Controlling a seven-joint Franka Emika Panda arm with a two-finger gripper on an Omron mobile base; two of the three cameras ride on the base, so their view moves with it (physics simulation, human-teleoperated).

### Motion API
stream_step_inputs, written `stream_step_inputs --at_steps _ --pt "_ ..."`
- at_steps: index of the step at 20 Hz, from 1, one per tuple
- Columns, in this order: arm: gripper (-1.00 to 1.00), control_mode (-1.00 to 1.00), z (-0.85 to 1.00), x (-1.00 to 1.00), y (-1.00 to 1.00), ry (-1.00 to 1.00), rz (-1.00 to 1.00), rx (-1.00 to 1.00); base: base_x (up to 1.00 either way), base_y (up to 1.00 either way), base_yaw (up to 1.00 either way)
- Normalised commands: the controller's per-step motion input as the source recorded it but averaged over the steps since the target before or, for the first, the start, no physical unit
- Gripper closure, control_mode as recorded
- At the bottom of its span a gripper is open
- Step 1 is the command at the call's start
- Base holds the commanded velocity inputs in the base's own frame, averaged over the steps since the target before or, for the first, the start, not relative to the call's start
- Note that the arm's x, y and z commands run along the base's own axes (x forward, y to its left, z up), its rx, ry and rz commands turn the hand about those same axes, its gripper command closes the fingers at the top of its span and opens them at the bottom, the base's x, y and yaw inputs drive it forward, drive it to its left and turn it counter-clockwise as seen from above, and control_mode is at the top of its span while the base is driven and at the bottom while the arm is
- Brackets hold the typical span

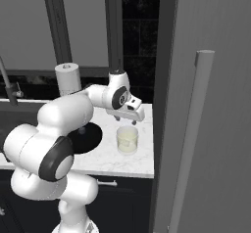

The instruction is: Grab a lemon wedge from the fridge and one ice cube from the ice bowl, and put them in the glass of lemonade.

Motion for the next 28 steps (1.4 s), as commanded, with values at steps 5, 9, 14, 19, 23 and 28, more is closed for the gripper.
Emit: stream_step_inputs --at_steps 5,9,14,19,23,28 --pt "-1.0 -1.0 0.16 -0.16 0.07 -0.08 0.01 0.0 0.0 0.0 0.0" --pt "-1.0 -1.0 0.06 -0.09 0.03 -0.07 0.0 0.0 0.0 0.0 0.0" --pt "-1.0 -1.0 0.04 -0.09 0.05 -0.09 0.0 0.0 0.0 0.0 0.0" --pt "-1.0 -1.0 0.09 -0.19 0.17 -0.06 0.0 0.0 0.0 0.0 0.0" --pt "-1.0 -1.0 0.06 -0.43 0.44 -0.1 0.0 0.0 0.0 0.0 0.0" --pt "-1.0 -1.0 0.28 -0.88 0.69 -0.15 0.04 0.0 0.0 0.0 0.0"
